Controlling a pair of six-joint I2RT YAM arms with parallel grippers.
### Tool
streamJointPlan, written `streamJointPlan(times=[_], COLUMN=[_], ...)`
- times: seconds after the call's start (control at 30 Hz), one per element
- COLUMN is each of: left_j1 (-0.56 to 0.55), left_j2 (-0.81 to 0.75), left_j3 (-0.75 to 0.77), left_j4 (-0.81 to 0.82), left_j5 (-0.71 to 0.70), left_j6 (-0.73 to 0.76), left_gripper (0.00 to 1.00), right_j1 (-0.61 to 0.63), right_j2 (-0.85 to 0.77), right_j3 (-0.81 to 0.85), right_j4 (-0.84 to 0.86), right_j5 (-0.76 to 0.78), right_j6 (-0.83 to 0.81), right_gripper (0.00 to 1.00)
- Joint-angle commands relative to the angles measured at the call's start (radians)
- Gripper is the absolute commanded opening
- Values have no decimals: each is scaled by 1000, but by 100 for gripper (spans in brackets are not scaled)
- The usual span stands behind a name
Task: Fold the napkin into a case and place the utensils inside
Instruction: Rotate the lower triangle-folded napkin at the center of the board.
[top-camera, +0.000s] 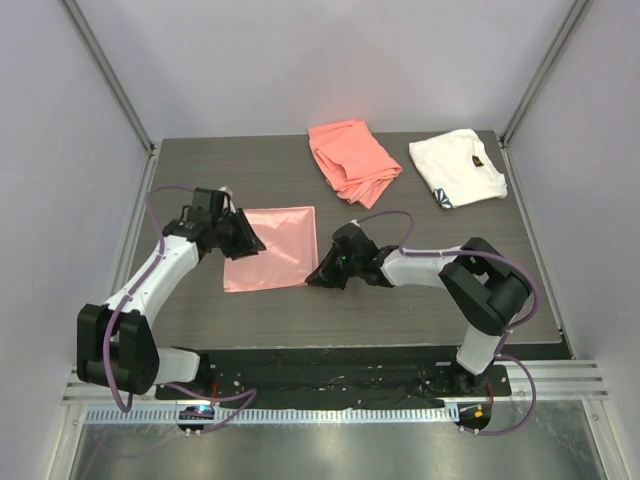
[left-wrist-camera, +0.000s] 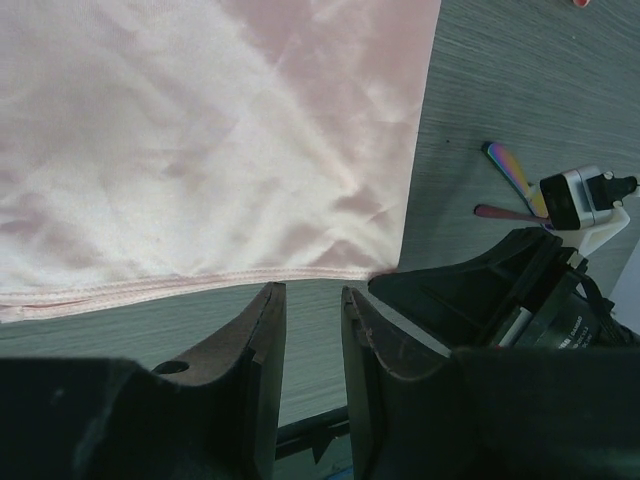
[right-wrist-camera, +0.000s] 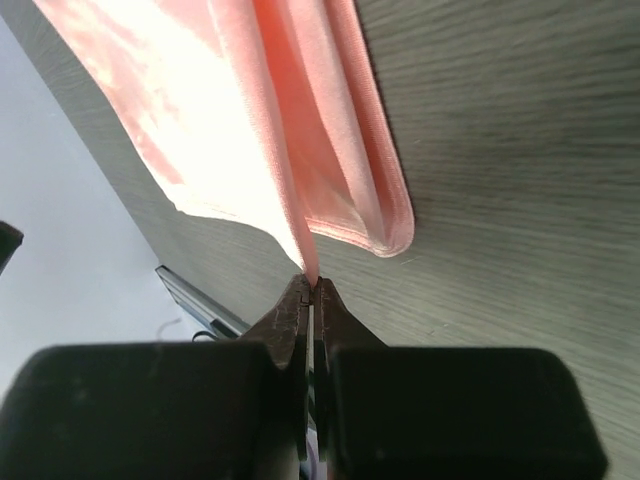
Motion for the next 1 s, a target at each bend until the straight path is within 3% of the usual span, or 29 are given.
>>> streamJointPlan(times=[0.0,0.37,0.47,0.57,0.6,0.8,0.97], left_j1=[7,113,130,133,131,133,141], left_j2=[-17,158,187,200,198,120,39], left_j3=[9,135,149,143,135,29,-24], left_j4=[10,-21,-25,-27,-24,8,-13], left_j5=[14,56,38,17,12,-57,-147], left_j6=[18,21,18,18,15,-15,-16], left_gripper=[33,33,34,37,38,44,54], right_j1=[-31,-101,-138,-164,-183,-194,-194], right_j2=[-32,-1,-19,-15,13,97,48], right_j3=[-6,-92,-98,-11,24,288,358], right_j4=[-18,22,5,-116,-203,-458,-480], right_j5=[-29,-73,-81,-75,-66,179,333], right_j6=[-62,-296,-415,-583,-697,-904,-953], right_gripper=[1,4,8,15,23,31,48])
